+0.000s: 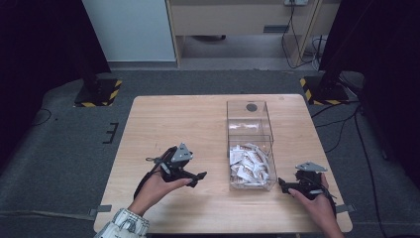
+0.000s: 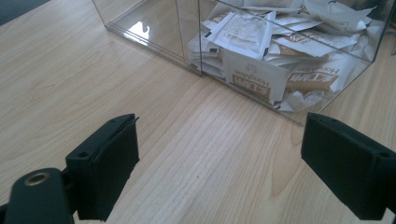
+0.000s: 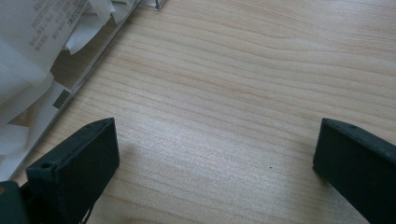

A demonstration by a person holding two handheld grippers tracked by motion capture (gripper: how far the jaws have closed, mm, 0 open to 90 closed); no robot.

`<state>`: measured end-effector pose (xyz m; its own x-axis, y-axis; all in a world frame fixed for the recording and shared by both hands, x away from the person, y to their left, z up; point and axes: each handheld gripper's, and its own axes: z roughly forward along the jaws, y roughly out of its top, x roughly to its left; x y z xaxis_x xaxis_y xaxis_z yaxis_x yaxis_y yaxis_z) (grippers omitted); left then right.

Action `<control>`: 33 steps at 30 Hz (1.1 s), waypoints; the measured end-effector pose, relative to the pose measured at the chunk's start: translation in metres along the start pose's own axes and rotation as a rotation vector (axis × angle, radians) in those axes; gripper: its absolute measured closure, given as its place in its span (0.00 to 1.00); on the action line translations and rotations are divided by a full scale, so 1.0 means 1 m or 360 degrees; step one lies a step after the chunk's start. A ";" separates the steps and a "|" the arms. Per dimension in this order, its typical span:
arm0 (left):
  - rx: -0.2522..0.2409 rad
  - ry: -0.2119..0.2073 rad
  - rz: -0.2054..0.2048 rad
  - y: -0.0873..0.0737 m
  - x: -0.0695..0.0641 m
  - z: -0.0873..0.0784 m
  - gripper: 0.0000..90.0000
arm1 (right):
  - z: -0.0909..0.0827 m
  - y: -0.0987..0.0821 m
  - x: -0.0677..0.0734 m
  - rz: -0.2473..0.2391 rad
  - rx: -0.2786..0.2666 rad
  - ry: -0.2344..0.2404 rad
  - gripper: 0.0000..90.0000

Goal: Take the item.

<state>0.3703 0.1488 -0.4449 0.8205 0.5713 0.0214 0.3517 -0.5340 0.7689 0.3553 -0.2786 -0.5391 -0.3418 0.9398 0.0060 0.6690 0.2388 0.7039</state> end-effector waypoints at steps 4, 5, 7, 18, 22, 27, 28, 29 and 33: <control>-0.0003 0.0005 0.0007 0.005 -0.001 0.001 0.13 | 0.000 0.000 0.000 -0.0008 0.0000 0.0003 0.01; -0.0003 0.0007 0.0005 0.008 -0.002 0.001 0.13 | 0.000 0.000 0.000 -0.0009 0.0000 0.0003 0.01; -0.0006 0.0006 0.0005 0.009 -0.002 0.001 0.14 | 0.000 0.000 0.000 -0.0009 0.0000 0.0003 0.01; -0.0030 0.0007 -0.0007 0.020 -0.003 0.001 0.20 | 0.000 0.000 0.000 -0.0004 0.0001 0.0004 0.01; -0.0052 0.0000 -0.0003 0.026 -0.004 0.000 0.20 | 0.000 0.000 0.000 -0.0004 0.0002 0.0004 0.01; -0.0057 -0.0021 0.0019 0.036 -0.008 0.003 0.23 | 0.000 0.000 0.000 -0.0004 0.0002 0.0004 0.01; -0.0056 -0.0020 0.0030 0.038 -0.008 0.004 0.24 | 0.000 0.000 0.000 -0.0005 0.0002 0.0004 0.01; -0.0057 -0.0017 0.0030 0.039 -0.008 0.006 0.24 | 0.000 0.000 0.000 -0.0006 0.0001 0.0003 0.01; -0.0060 -0.0023 0.0033 0.046 -0.009 0.009 0.25 | 0.000 0.000 0.000 -0.0005 0.0001 0.0004 0.01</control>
<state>0.3833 0.1135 -0.4160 0.8340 0.5510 0.0284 0.3175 -0.5214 0.7920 0.3554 -0.2789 -0.5390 -0.3452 0.9385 0.0056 0.6686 0.2417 0.7033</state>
